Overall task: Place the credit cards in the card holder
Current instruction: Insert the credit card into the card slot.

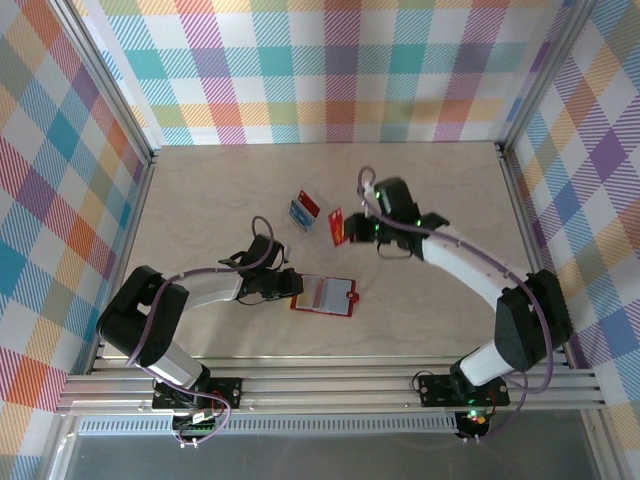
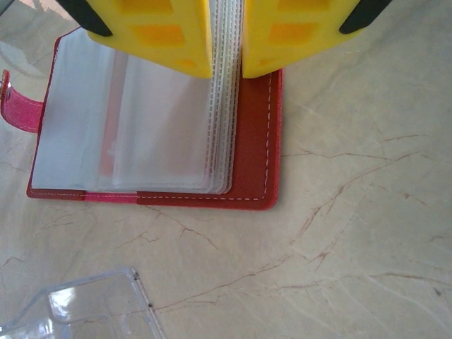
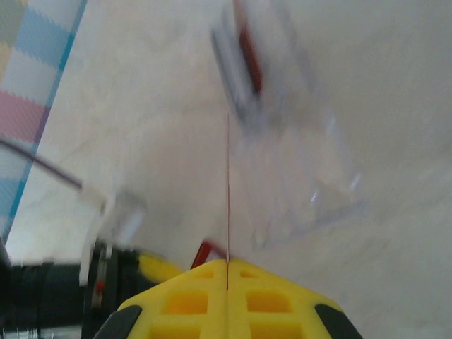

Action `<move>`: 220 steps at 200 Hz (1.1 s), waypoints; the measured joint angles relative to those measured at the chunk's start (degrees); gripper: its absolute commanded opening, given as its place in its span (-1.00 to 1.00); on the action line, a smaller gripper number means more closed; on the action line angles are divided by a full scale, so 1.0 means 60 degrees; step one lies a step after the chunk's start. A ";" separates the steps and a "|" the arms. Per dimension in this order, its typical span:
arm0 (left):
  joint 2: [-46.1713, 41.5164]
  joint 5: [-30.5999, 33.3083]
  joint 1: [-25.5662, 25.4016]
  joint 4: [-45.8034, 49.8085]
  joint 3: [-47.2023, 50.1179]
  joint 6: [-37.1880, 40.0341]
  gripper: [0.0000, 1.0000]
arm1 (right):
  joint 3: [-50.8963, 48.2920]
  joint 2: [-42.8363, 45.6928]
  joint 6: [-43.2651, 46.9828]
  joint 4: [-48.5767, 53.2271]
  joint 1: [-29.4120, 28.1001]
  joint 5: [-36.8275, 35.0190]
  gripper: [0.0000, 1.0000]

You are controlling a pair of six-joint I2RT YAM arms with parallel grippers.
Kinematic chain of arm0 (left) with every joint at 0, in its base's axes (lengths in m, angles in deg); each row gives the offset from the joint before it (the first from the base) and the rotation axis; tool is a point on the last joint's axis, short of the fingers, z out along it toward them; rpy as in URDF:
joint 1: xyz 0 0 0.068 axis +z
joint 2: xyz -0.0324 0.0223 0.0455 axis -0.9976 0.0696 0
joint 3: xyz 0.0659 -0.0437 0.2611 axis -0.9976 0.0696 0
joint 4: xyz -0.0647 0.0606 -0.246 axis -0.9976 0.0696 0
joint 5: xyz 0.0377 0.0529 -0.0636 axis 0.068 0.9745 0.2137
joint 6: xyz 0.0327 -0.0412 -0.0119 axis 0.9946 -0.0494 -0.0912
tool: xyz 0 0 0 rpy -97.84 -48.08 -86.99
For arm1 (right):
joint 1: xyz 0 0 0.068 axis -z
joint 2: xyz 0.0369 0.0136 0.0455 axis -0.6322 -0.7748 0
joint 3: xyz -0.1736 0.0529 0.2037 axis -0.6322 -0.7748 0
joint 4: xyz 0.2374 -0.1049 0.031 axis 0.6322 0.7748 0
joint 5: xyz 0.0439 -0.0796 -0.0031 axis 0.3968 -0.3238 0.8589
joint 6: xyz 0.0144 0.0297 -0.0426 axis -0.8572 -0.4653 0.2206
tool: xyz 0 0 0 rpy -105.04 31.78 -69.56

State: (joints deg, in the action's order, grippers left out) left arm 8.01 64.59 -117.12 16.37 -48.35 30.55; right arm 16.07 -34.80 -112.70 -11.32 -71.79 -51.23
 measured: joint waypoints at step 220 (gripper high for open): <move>0.0000 0.0288 -0.0306 0.0244 -0.0153 0.0004 -0.68 | -0.3993 0.0091 -0.3417 -0.3031 -0.1129 0.1417 -1.00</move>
State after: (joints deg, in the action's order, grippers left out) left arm 8.01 66.32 -118.96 17.84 -49.27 30.57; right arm -7.88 -34.26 -133.20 -29.50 -78.57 -42.72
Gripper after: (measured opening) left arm 0.163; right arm 0.052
